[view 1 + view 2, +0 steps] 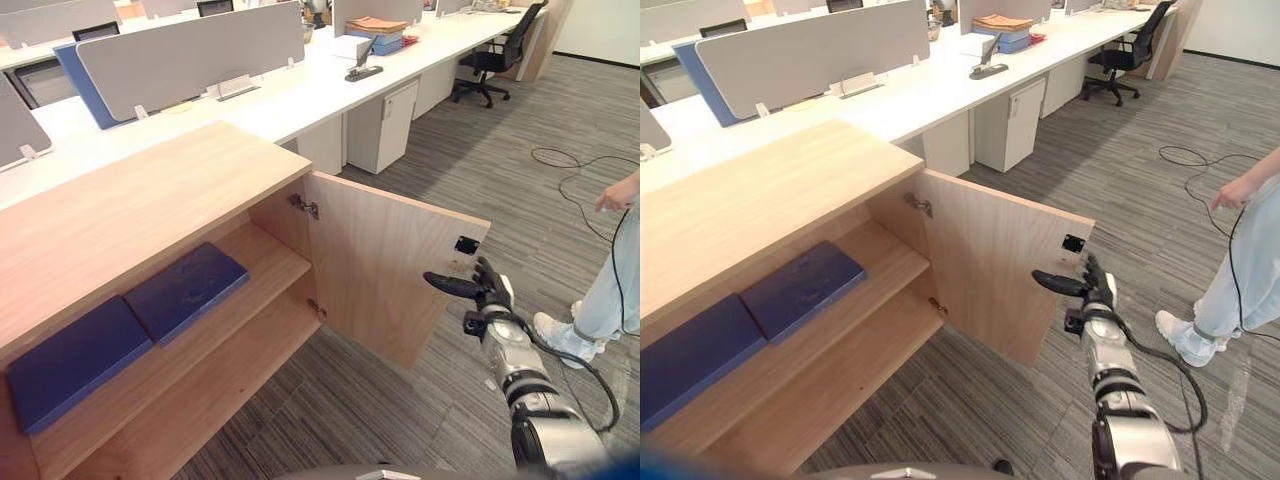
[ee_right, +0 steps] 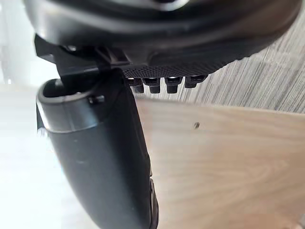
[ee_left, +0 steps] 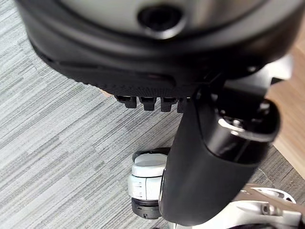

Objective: Walk over to the cabinet, pick up the folder, carry it to the office cabinet, place the folder inside the office cabinet, then close the office cabinet door

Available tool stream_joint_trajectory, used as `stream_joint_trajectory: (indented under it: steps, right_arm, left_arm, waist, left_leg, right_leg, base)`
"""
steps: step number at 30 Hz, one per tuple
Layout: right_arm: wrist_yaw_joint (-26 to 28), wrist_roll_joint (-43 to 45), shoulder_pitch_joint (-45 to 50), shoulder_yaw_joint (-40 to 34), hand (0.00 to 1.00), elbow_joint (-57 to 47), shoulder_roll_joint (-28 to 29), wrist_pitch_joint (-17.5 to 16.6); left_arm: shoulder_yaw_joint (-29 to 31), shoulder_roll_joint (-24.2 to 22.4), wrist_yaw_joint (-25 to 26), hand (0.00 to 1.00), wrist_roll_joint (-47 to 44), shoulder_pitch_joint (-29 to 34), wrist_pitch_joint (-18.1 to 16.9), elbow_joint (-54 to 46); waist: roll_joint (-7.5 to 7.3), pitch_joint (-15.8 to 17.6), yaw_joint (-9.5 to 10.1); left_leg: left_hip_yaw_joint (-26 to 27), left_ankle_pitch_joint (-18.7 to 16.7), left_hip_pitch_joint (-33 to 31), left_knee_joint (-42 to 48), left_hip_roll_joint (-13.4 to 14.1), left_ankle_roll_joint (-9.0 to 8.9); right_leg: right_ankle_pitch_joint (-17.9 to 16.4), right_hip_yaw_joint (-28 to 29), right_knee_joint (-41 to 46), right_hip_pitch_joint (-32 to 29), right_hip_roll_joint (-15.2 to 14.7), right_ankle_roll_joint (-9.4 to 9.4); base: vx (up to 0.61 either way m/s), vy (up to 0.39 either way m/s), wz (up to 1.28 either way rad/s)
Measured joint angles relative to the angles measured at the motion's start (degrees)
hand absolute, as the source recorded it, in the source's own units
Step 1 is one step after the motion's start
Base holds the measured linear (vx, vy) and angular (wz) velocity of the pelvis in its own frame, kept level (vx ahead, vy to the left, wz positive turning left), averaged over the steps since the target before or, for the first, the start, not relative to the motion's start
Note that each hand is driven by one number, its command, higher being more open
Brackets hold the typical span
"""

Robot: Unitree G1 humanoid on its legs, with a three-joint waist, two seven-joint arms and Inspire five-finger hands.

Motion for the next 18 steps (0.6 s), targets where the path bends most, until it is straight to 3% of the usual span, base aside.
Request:
stream_joint_trajectory:
  steps: [13, 18]
  right_arm:
    - [0.92, -0.29, -8.76, 2.07, 1.0, 9.56, -3.6, 0.7]
    - [0.89, -4.1, -8.77, 10.75, 1.0, 7.5, -5.41, 1.16]
  left_arm:
    - [-8.13, 0.96, -0.78, 1.0, -2.95, 0.13, 0.03, -3.66]
    - [-9.13, 1.15, -1.33, 1.0, -3.01, 0.12, 0.04, -4.24]
  waist:
    - [0.45, 2.12, 0.08]
    - [0.63, 2.92, -0.81]
  left_leg:
    - [-3.94, -0.1, -1.91, 1.56, -1.26, 0.42]
    - [-4.51, -0.24, -2.77, 2.39, -1.1, 0.28]
  right_leg:
    - [1.19, -0.57, 0.0, -0.55, -1.52, 0.24]
    - [1.32, -0.5, -0.02, -0.98, -1.36, 0.17]
  base:
    - [-0.06, 0.024, 0.03]
    - [-0.07, 0.007, -0.01]
